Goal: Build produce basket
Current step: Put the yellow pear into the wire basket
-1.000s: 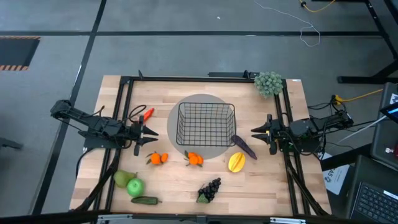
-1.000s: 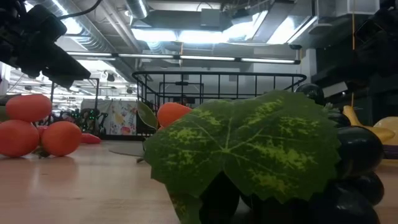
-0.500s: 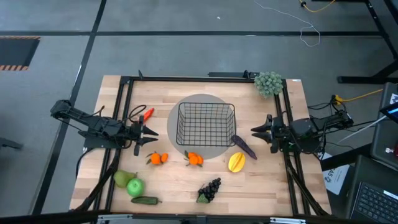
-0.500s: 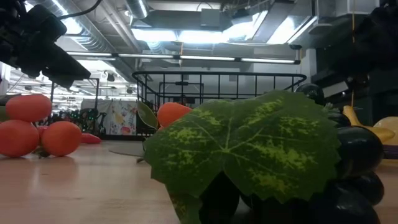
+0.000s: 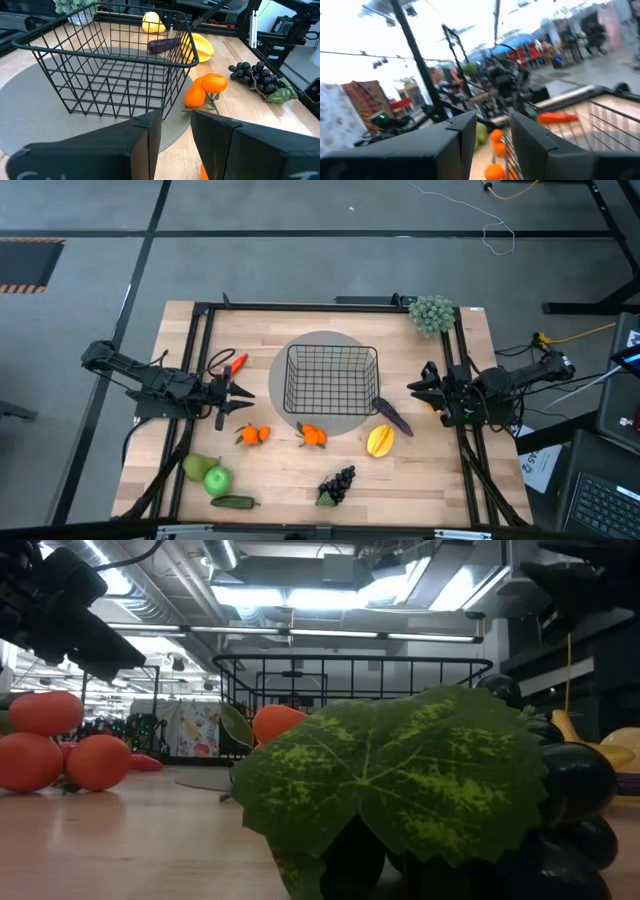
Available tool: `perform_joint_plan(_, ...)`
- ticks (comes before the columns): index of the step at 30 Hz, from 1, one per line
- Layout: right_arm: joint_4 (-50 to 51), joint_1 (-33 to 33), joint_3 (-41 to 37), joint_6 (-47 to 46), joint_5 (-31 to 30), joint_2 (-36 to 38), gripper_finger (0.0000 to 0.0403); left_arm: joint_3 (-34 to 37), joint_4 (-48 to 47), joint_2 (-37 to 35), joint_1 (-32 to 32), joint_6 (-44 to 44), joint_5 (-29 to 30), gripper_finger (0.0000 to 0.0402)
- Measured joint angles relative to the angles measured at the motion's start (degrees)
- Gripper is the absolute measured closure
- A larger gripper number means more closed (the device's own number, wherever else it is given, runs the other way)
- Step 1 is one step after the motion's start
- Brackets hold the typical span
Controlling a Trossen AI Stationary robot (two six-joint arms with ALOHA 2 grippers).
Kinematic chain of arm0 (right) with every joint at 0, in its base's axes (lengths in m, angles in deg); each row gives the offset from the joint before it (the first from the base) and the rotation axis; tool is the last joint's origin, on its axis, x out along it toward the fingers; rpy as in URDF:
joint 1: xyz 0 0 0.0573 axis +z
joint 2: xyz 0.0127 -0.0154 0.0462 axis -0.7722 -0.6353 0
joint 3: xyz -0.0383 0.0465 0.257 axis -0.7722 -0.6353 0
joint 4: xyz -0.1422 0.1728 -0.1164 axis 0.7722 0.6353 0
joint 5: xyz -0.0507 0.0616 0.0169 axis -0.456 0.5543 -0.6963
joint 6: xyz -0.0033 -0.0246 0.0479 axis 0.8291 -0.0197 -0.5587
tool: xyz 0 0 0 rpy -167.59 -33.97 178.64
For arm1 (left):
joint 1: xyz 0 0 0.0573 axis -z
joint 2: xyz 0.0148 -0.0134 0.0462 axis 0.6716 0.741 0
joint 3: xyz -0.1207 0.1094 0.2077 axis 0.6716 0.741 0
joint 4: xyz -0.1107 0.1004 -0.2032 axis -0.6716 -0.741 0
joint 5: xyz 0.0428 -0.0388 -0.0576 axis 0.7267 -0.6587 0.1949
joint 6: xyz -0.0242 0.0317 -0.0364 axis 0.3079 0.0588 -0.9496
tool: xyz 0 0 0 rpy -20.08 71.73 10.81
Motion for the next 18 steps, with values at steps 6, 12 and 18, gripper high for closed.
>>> perform_joint_plan(6,-5.62,0.55,0.10,2.69,1.43,-4.78,0.0285,0.00,0.00,0.01,-0.01,0.00,0.00,0.0305)
perform_joint_plan(12,-7.07,0.55,0.10,3.29,1.43,-5.71,0.0285,0.01,0.00,-0.01,-0.01,-0.02,0.00,0.0305)
perform_joint_plan(18,-6.25,0.55,0.10,1.23,1.43,-5.71,0.0285,0.01,0.00,0.01,0.00,-0.01,0.00,0.0305)
